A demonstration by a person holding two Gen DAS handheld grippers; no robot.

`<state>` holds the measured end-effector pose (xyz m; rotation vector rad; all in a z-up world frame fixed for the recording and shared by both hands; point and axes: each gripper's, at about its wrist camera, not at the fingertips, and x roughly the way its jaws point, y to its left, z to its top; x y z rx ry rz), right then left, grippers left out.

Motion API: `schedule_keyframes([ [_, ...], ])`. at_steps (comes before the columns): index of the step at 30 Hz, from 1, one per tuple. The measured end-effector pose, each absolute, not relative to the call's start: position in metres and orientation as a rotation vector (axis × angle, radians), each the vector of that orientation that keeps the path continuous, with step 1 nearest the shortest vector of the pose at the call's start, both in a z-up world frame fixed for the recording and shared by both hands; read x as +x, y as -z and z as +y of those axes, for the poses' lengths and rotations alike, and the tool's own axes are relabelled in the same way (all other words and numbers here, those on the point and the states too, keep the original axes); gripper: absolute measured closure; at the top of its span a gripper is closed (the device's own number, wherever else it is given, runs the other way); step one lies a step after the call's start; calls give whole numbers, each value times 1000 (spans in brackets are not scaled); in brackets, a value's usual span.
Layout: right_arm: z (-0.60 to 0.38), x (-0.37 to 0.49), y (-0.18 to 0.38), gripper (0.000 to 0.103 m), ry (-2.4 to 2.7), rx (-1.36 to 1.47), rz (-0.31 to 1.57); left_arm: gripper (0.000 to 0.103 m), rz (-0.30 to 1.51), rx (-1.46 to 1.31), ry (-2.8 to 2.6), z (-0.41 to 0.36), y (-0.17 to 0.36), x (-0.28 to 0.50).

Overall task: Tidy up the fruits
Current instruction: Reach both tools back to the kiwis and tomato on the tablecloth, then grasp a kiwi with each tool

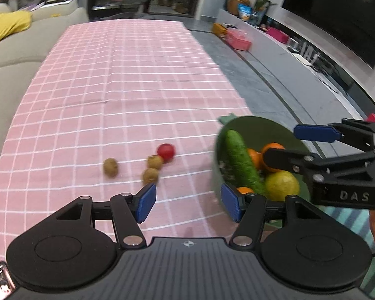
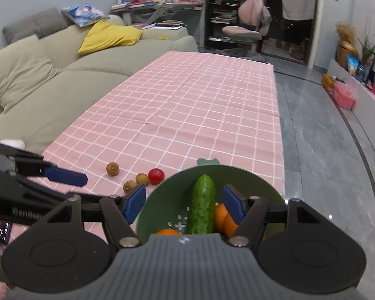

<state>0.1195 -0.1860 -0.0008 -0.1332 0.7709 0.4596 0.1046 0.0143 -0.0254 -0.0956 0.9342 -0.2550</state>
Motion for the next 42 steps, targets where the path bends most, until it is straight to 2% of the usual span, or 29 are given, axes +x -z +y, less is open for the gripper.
schedule_keyframes([
  [6, -161, 128, 5, 39, -527, -205, 770, 33, 948, -146, 222, 39, 40, 111],
  [13, -128, 142, 10, 53, -611, -333, 773, 35, 983, -196, 211, 56, 58, 116],
  [17, -110, 152, 19, 56, -667, -420, 788, 37, 996, -214, 214, 62, 68, 120],
  [20, -100, 162, 28, 62, -697, -470, 814, 38, 1008, -222, 218, 65, 75, 121],
  [32, -82, 198, 55, 64, -758, -631, 881, 45, 1027, -272, 249, 68, 97, 133],
  [39, -71, 208, 65, 65, -807, -658, 894, 53, 978, -288, 178, 79, 100, 147],
  [42, -65, 211, 69, 71, -830, -639, 912, 59, 970, -299, 139, 90, 101, 156],
])
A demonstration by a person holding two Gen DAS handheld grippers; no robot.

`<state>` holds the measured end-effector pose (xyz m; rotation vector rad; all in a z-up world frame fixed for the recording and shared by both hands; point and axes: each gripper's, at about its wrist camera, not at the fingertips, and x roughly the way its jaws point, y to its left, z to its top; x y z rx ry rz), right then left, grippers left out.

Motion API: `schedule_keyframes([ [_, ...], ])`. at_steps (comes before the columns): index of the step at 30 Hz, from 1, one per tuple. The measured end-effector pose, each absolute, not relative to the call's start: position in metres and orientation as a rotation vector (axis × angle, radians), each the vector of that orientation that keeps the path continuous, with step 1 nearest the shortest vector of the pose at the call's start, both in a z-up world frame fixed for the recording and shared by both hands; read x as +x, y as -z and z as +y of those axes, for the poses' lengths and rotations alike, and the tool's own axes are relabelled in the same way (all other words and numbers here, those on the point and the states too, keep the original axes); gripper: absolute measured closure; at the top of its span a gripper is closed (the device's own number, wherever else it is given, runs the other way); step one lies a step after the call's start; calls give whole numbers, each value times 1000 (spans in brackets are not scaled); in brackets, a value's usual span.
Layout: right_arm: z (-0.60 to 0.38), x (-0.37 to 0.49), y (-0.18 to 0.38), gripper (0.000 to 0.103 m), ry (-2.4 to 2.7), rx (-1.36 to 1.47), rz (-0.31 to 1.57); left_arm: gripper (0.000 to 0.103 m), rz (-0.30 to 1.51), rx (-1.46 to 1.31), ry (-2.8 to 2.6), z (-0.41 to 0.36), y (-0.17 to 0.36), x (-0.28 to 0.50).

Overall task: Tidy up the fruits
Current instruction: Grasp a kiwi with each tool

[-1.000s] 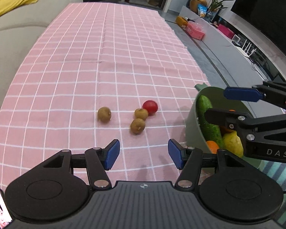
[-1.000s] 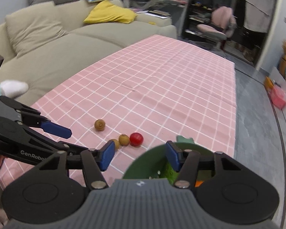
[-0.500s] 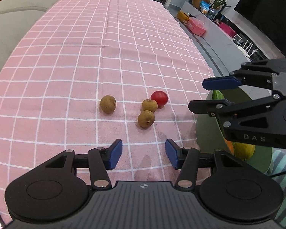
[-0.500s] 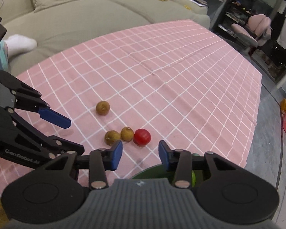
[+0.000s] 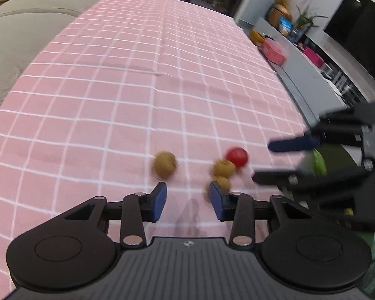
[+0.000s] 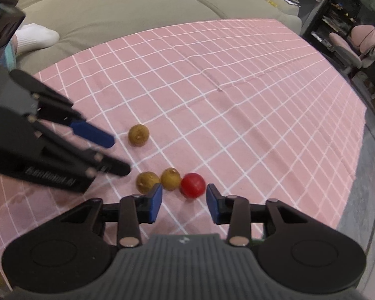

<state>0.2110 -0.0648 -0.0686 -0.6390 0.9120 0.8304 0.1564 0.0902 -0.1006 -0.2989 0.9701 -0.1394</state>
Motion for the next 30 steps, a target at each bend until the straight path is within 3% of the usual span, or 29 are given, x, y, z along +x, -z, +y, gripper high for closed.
schedule_keyframes([
  [7, -47, 210, 80, 77, -889, -620, 970, 67, 962, -278, 130, 98, 107, 169],
  [15, -37, 216, 92, 79, -882, -574, 1043, 68, 966, -258, 142, 101, 114, 180],
  [20, -37, 217, 96, 79, -872, -557, 1064, 76, 960, -258, 149, 104, 117, 182],
  [30, -33, 221, 102, 79, -821, -546, 1073, 76, 959, -274, 119, 107, 104, 175],
])
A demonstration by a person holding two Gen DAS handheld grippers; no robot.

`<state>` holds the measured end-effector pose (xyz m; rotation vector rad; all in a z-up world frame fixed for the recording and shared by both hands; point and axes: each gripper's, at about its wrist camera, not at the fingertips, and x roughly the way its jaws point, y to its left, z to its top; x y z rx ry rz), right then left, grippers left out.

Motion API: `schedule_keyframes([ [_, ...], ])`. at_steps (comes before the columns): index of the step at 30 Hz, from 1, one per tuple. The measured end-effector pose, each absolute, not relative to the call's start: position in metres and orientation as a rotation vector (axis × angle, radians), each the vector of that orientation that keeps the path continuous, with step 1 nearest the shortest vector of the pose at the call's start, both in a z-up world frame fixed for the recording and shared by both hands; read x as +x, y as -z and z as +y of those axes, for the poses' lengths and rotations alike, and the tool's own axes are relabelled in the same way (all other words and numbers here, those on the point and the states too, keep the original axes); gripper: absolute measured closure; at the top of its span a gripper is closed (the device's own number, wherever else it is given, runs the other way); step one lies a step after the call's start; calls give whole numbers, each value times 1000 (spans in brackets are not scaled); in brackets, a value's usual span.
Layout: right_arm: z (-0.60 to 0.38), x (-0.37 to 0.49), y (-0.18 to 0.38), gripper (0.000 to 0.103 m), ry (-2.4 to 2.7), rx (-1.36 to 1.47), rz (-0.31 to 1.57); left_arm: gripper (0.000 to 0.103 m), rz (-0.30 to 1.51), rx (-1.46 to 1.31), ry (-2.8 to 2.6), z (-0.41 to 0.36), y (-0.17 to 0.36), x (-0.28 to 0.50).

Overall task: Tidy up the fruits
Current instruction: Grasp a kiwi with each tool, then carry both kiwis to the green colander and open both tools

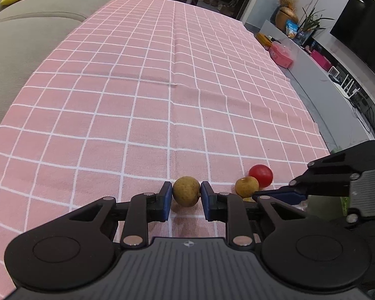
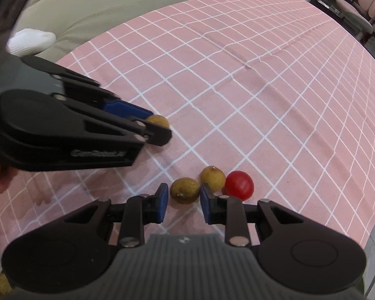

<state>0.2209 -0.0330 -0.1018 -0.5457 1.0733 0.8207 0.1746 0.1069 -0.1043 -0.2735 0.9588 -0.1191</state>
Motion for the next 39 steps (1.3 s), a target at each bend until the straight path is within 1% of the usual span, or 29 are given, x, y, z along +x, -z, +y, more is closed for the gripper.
schedule_keyframes([
  [9, -33, 214, 101, 80, -762, -527, 1060, 76, 949, -255, 117, 97, 86, 159],
  [18, -55, 185, 58, 80, -729, -449, 974, 76, 909, -225, 164, 78, 56, 140],
  [24, -91, 161, 24, 80, -673, -338, 923, 76, 876, -189, 215, 53, 32, 127],
  [29, -132, 142, 6, 80, -599, -276, 900, 76, 856, -167, 291, 23, 16, 118],
  [39, -203, 122, 4, 80, -467, -221, 910, 76, 893, -67, 444, -47, 17, 107],
])
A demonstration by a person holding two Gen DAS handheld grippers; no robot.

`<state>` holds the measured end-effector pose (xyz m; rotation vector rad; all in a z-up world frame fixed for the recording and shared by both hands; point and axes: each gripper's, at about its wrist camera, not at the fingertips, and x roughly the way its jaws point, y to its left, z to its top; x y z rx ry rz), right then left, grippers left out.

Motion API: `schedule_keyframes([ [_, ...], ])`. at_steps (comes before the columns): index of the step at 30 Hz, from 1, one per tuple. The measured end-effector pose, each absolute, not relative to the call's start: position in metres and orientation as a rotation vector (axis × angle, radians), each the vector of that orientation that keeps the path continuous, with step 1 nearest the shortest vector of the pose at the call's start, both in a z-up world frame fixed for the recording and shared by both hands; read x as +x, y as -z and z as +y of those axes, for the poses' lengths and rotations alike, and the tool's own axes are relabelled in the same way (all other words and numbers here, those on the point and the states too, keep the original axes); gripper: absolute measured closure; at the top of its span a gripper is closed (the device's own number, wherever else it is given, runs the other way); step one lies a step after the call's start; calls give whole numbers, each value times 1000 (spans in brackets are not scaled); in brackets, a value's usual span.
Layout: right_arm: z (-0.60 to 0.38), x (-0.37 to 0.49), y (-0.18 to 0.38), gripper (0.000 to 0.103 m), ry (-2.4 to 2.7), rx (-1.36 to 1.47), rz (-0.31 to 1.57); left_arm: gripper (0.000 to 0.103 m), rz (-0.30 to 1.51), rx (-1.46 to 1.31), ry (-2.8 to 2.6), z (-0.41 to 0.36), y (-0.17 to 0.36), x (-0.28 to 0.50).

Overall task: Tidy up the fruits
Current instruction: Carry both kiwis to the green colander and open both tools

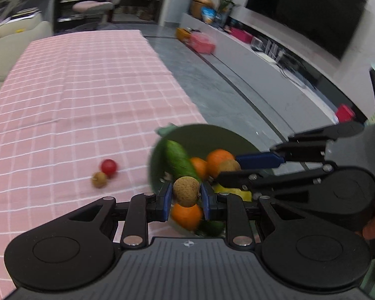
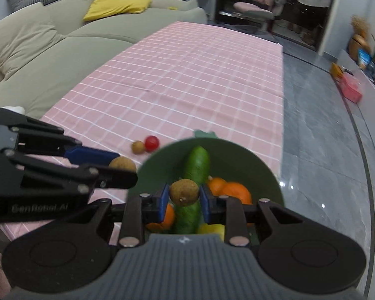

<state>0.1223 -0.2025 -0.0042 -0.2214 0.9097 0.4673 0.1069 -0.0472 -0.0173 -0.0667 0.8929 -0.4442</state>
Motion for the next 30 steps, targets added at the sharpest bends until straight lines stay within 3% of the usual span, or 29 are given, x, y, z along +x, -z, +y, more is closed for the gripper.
schedule_keyframes([
  [18, -236, 123, 46, 80, -420, -272, 978, 76, 1068, 47, 542, -93, 64, 109],
  [30, -234, 124, 48, 79, -426, -280, 981, 73, 1079, 37, 548, -93, 67, 110],
])
